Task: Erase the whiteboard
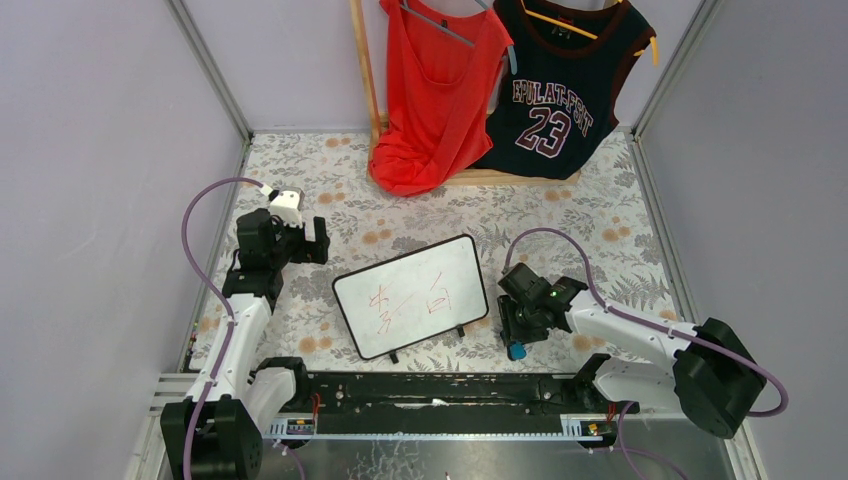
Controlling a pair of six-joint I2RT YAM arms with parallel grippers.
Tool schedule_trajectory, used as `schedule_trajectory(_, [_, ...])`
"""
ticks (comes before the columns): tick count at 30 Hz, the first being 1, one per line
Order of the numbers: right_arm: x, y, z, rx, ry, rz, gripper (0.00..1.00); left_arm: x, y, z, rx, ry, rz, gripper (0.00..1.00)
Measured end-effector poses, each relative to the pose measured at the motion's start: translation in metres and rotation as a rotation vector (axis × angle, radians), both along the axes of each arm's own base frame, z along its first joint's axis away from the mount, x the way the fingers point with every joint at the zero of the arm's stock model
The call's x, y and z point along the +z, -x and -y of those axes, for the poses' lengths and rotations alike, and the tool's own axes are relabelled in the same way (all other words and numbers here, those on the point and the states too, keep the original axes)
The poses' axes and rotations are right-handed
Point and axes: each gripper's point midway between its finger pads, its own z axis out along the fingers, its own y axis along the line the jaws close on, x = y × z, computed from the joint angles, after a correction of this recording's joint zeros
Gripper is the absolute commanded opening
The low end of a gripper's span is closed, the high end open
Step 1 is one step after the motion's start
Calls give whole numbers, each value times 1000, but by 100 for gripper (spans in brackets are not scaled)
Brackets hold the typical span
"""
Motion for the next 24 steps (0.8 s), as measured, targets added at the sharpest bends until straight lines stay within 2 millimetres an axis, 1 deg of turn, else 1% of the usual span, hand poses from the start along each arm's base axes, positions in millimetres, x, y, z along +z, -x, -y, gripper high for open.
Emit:
schedule_trajectory(7, [-7,5,1,10,29,-27,46,1,0,0,0,0,2,100])
schedule_trajectory(14, [-8,6,2,12,42,-26,39,4,1,0,1,-1,13,100])
schedule_trajectory(15, [-8,5,2,9,44,-24,36,4,1,0,1,-1,14,100])
schedule_trajectory(18, [-8,4,3,-1,48,-16,25,4,1,0,1,-1,14,100])
schedule_trajectory(19, [-7,3,3,-5,48,-11,18,4,1,0,1,-1,14,100])
schedule_trajectory(20, [-7,2,3,-9,47,-7,7,4,1,0,1,-1,14,100])
schedule_trajectory(21, [-6,1,3,-11,47,-2,1,4,1,0,1,-1,14,100])
schedule_trajectory(24, [-4,-2,4,-22,48,22,0,4,1,0,1,-1,14,100])
